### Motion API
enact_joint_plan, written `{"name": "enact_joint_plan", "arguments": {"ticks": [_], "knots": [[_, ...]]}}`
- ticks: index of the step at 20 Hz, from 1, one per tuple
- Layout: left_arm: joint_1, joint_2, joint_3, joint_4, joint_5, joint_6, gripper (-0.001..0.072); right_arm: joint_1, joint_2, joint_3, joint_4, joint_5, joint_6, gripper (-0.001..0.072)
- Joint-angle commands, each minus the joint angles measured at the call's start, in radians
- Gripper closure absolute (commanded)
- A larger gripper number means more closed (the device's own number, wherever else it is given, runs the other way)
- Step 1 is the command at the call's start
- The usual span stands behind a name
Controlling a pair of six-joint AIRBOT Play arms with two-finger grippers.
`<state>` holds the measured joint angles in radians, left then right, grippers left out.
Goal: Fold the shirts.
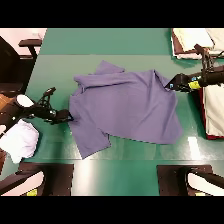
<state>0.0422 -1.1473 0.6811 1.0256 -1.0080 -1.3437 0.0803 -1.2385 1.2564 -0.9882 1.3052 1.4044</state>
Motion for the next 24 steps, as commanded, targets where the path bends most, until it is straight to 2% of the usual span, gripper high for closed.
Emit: {"name": "enact_joint_plan", "arguments": {"ticks": [1,3,4,6,11,15,17,21,23,24], "knots": [[-0.079,0.007,-0.042,-0.042,0.085,0.006,0.019,-0.001,0.025,-0.021,-0.01,0.016,0.0,0.0323],[-0.079,0.008,-0.033,-0.038,0.076,-0.014,0.0624,-0.023,0.027,-0.031,-0.009,0.056,0.0,0.0322],[-0.08,0.008,-0.019,-0.038,0.066,-0.014,0.0685,-0.042,0.035,-0.055,-0.01,0.067,0.0,0.0323],[-0.08,0.008,0.035,-0.038,0.019,-0.014,0.0685,-0.106,0.084,-0.162,-0.022,0.067,0.001,0.0323],[-0.08,0.008,0.152,-0.04,-0.023,-0.01,0.0684,-0.357,0.246,-0.512,-0.217,0.092,0.039,0.0319],[-0.08,0.008,0.158,-0.042,-0.023,-0.01,0.0684,-0.519,0.291,-0.7,-0.207,0.098,0.039,0.0319],[-0.08,0.008,0.158,-0.042,-0.022,-0.01,0.0684,-0.523,0.275,-0.752,-0.188,0.081,0.037,0.0319],[-0.08,0.008,0.158,-0.042,-0.023,-0.01,0.0684,-0.484,0.186,-0.781,-0.006,0.017,-0.025,0.0323],[-0.08,0.008,0.158,-0.042,-0.025,-0.01,0.0684,-0.407,0.14,-0.755,-0.008,-0.006,-0.027,0.0327],[-0.08,0.008,0.158,-0.042,-0.029,-0.01,0.0685,-0.358,0.117,-0.736,-0.01,-0.017,-0.027,0.042]]}}
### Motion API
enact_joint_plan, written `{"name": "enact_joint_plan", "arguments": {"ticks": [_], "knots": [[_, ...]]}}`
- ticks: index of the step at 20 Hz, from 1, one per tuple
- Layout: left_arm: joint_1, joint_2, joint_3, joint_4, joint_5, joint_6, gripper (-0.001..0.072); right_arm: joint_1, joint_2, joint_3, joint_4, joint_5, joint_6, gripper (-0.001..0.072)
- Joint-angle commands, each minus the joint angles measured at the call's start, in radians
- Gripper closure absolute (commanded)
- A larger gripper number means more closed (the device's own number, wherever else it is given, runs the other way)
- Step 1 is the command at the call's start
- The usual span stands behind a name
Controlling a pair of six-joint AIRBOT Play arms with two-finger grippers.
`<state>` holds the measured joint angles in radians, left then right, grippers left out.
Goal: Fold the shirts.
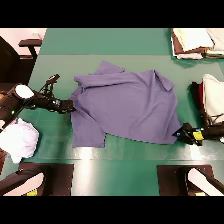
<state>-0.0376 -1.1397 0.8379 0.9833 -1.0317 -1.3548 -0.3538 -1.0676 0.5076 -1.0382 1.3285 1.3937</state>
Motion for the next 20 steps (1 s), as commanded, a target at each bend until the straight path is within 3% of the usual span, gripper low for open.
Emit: {"name": "enact_joint_plan", "arguments": {"ticks": [1,2,6,11,15,20], "knots": [[0.0,0.0,0.002,0.0,-0.01,0.001,0.0684,0.117,-0.07,0.032,0.04,-0.05,-0.016,0.0576],[0.0,0.004,0.002,0.0,-0.019,0.001,0.0685,0.161,-0.082,0.058,0.04,-0.057,-0.016,0.0695],[0.003,0.173,0.051,0.01,-0.008,-0.008,0.0686,0.248,-0.012,0.249,0.04,-0.053,-0.015,0.0695],[0.003,0.39,0.424,0.035,0.022,-0.031,0.0685,0.205,0.182,0.721,0.04,-0.072,-0.014,0.0695],[0.003,0.416,0.807,0.034,0.013,-0.062,0.0686,0.148,0.258,1.101,0.04,-0.077,-0.015,0.0695],[0.003,0.416,1.143,0.043,-0.008,-0.116,0.0687,0.028,0.282,1.439,0.04,0.025,-0.014,0.0696]]}}
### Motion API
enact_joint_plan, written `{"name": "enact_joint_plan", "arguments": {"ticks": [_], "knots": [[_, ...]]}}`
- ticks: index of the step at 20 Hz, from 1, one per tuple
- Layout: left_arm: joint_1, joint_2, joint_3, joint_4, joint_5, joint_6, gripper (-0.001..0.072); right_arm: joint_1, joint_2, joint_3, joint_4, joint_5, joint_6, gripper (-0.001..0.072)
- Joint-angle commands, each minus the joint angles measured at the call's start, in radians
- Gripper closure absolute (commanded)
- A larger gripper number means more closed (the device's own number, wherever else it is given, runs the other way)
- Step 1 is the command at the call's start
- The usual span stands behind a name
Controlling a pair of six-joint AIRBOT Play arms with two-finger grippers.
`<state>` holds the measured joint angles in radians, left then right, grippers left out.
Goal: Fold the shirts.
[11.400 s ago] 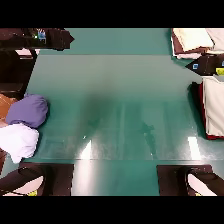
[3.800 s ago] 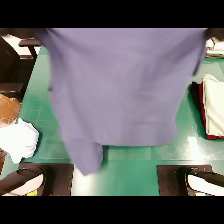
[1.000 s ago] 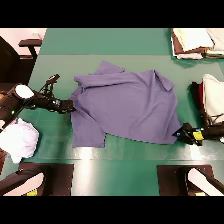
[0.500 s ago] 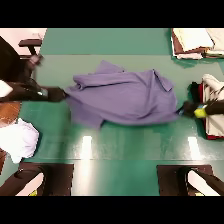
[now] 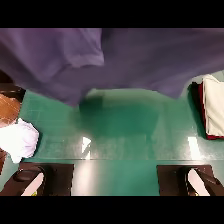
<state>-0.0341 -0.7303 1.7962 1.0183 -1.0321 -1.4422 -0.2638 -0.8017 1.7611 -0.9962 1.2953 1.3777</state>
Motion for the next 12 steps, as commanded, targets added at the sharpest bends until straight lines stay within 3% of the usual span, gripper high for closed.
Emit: {"name": "enact_joint_plan", "arguments": {"ticks": [1,4,6,12], "knots": [[0.0,0.006,0.225,0.018,-0.008,-0.034,0.0687,-0.093,0.007,0.237,-0.001,0.092,0.002,0.0696],[0.0,0.006,0.272,0.09,-0.018,-0.056,0.0687,-0.144,-0.042,0.342,0.002,0.165,0.039,0.0696],[0.0,-0.025,0.258,0.15,-0.093,-0.091,0.0687,-0.143,-0.087,0.356,0.002,0.211,0.072,0.0697],[0.0,-0.266,0.035,0.159,-0.321,-0.098,0.0685,-0.108,-0.229,0.049,-0.018,0.287,0.114,0.0697]]}}
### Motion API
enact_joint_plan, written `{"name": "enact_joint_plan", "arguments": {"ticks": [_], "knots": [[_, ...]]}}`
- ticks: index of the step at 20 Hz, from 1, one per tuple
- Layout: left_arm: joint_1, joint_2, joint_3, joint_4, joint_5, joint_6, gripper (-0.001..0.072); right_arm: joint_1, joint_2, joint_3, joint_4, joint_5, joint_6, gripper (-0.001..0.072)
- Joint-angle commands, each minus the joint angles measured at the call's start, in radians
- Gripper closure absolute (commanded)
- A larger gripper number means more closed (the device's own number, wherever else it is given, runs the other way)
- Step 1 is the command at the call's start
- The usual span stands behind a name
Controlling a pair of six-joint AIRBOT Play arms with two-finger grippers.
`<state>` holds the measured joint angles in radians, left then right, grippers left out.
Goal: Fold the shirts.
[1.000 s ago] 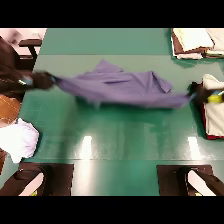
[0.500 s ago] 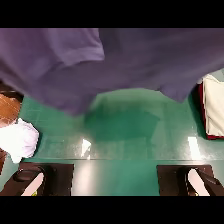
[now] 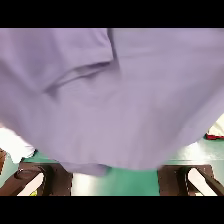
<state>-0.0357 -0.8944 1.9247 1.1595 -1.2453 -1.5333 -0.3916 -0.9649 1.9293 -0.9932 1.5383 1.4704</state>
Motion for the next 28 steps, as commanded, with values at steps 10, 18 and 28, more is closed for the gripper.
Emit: {"name": "enact_joint_plan", "arguments": {"ticks": [10,18,28], "knots": [[0.001,-0.658,-0.362,0.0,0.101,0.071,0.0685,0.409,-0.639,-0.279,-0.29,-0.135,0.022,0.0696],[0.002,-0.75,-0.155,0.143,0.146,0.076,0.0684,0.393,-0.8,0.053,-0.294,-0.13,0.0,0.0697],[0.001,-0.75,-0.436,0.016,-0.085,0.097,0.0684,0.411,-0.578,-0.447,-0.386,-0.167,-0.015,0.0695]]}}
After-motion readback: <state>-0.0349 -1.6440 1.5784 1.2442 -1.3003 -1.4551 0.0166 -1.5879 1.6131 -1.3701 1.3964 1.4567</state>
